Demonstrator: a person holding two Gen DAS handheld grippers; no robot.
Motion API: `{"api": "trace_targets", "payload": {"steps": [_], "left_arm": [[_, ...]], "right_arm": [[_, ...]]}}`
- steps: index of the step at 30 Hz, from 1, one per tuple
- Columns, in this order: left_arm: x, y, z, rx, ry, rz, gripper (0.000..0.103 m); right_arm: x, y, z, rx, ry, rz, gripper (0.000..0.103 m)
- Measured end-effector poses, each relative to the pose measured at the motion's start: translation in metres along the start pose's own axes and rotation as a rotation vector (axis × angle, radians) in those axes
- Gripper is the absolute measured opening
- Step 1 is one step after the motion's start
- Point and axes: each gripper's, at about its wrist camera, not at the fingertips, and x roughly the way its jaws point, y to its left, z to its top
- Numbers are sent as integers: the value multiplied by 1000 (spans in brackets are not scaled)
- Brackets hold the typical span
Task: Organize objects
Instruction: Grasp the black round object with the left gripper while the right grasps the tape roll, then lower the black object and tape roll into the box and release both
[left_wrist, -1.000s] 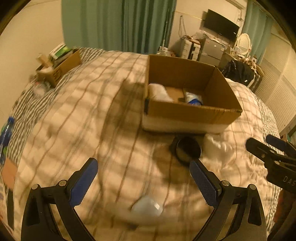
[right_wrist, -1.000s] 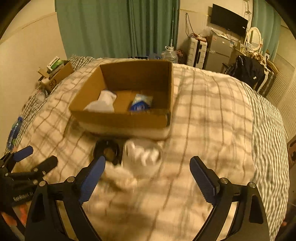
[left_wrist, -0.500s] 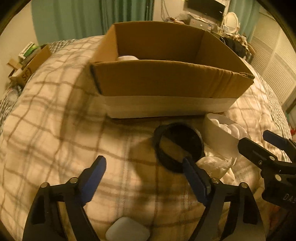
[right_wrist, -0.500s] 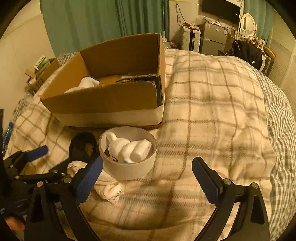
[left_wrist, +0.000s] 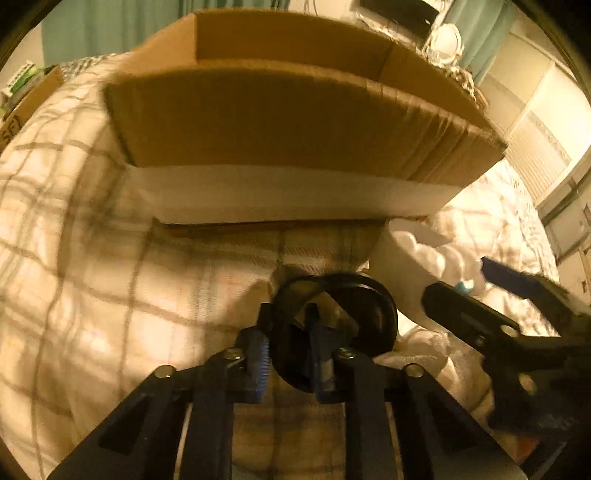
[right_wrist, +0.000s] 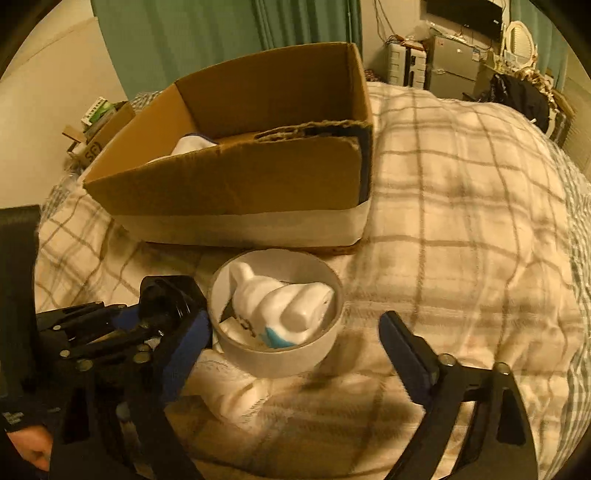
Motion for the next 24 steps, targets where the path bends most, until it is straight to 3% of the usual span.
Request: {"api": "trace_targets", "payload": {"steps": [2, 12, 24], "left_arm": [[-12, 5, -3, -19, -17, 18, 8], [-78, 24, -26, -110, -66, 86, 8], [-150, 9, -26, -94, -157, 106, 8]], "right_arm": [[-3, 2, -1, 1, -3, 25, 69], [-53, 16, -6, -14, -85, -37, 68], [-148, 40, -14, -68, -195, -73, 68]]}}
